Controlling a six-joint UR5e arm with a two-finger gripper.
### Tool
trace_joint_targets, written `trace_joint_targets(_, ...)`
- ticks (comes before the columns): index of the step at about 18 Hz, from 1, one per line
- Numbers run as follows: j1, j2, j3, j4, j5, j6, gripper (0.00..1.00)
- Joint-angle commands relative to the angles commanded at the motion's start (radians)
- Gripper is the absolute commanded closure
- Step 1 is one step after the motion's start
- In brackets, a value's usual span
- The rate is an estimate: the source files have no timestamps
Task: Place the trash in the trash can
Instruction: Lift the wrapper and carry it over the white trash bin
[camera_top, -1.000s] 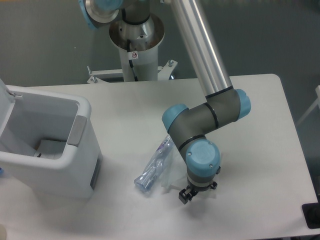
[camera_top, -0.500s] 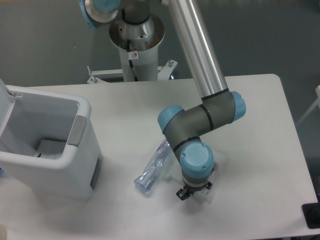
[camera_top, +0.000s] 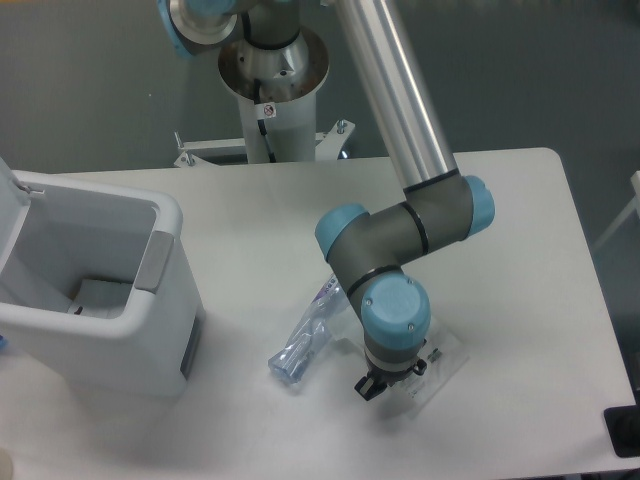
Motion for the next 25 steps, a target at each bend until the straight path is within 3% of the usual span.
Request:
trace_joint_targets(8,-0.008,0.206,0.064,-0.002,-0.114,0.023,1.00)
trace_joint_targets(11,-0.060,0.270,0.094,-0.002,-0.178,0.084,1.00)
trace_joint_targets(19,-0.112,0.456,0.100,-0.002,-0.483,0.078,1.00)
trace_joint_targets(25,-0.193,0.537,0.063,-0.003,-0.568,0.077,1.00)
